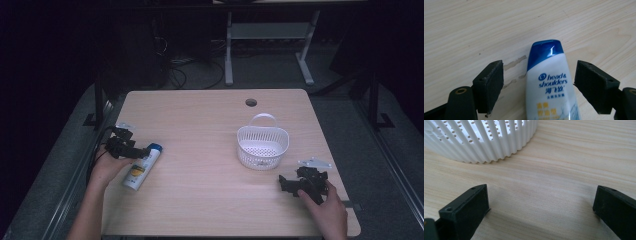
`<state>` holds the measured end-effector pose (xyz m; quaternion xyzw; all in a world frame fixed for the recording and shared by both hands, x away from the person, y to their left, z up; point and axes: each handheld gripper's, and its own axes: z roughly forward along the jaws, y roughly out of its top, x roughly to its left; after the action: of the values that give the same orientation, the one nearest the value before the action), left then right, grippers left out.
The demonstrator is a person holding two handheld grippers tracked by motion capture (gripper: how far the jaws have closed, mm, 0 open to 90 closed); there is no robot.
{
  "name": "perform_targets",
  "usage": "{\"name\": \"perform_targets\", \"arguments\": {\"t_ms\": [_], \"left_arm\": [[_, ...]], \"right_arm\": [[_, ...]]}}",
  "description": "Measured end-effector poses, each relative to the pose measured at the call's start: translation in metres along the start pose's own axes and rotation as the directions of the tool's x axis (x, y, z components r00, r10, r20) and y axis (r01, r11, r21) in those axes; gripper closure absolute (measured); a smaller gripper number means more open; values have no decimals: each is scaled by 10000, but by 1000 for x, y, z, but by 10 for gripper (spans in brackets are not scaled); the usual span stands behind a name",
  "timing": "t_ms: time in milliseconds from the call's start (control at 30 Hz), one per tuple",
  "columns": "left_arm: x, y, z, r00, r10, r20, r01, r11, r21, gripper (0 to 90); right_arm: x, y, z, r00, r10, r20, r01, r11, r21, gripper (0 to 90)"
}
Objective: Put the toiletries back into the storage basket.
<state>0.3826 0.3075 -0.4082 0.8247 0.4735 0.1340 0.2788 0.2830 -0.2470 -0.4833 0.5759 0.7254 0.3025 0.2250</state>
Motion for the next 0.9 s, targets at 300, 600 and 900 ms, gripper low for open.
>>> {"name": "perform_targets", "arguments": {"t_ms": [300,600,900], "left_arm": [[-8,9,28,9998,167,-74,-161,9974,709,205],[-9,6,46,9992,277,-291,-240,9923,1219,200],[-12,4,54,9986,370,-384,-303,9863,1624,209]], "right_arm": [[0,0,0,10000,0,2,0,10000,0,0],[0,0,0,10000,-1,-3,1,10000,2,0],[0,0,0,10000,-3,4,3,10000,1,0]]}}
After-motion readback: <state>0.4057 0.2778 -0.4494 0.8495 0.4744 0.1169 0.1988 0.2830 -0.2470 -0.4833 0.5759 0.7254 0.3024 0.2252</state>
